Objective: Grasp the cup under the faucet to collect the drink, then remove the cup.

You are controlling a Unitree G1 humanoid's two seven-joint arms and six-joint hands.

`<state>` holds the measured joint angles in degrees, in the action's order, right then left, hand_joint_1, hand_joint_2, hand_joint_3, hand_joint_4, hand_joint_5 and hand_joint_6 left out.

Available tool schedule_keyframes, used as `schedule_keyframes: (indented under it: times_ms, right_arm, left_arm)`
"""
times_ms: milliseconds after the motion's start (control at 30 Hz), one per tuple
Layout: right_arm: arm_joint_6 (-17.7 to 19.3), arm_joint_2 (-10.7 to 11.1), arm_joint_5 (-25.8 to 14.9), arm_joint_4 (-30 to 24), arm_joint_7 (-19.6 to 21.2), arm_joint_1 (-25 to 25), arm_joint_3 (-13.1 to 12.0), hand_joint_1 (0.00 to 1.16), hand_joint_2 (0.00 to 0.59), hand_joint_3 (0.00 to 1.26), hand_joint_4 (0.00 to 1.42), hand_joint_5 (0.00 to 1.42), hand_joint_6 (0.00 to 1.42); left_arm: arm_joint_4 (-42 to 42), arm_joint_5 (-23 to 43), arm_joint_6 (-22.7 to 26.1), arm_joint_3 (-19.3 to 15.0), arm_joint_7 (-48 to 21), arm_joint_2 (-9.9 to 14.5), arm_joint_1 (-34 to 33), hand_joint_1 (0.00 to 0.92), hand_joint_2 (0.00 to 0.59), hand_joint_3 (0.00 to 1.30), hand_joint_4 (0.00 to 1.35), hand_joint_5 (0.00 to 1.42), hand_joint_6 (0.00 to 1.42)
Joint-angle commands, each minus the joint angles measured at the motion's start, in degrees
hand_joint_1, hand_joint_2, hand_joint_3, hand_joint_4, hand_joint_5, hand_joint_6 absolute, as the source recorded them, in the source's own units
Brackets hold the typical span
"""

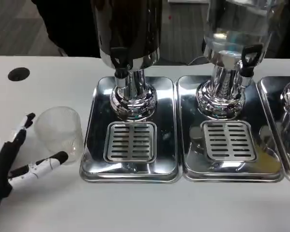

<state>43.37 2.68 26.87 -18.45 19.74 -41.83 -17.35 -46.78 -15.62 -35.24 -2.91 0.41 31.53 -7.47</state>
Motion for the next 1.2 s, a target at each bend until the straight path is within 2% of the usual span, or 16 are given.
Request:
schedule_keyframes:
  times_ms: [33,633,933,1033,1200]
  right_arm:
    - [1.38,-0.09,-0.95,-0.99,-0.26,-0.27,-0.48,0.71,0.523,0.41,0.38,0.30,0.23]
    - [3.06,-0.61,-2.50,-1.96,-0.58,-1.38,-2.05,0.71,0.523,0.41,0.38,0.30,0.24]
    - [4.66,-1.08,-3.81,-1.48,-0.92,-1.65,-2.99,0.73,0.519,0.41,0.39,0.31,0.24]
    - [4.87,-1.24,-3.92,-1.35,-1.10,-1.62,-3.21,0.73,0.518,0.41,0.39,0.31,0.24]
    - [5.14,-1.47,-4.11,-1.13,-1.39,-1.53,-3.53,0.74,0.517,0.41,0.39,0.31,0.24]
  left_arm:
    - [-1.21,-0.46,0.93,1.02,1.03,-0.52,-1.57,0.377,0.065,0.00,0.00,0.00,0.00]
    - [-2.97,-1.26,5.39,3.86,3.33,-3.72,-6.28,0.366,0.072,0.00,0.00,0.00,0.00]
    - [-3.86,-0.86,5.87,4.69,4.09,-4.55,-7.18,0.362,0.074,0.00,0.00,0.00,0.00]
    - [-3.78,-0.49,5.78,4.46,4.27,-4.76,-7.06,0.336,0.088,0.00,0.00,0.01,0.00]
    - [-3.34,0.29,5.12,3.78,4.98,-5.02,-6.38,0.305,0.114,0.01,0.10,0.06,0.01]
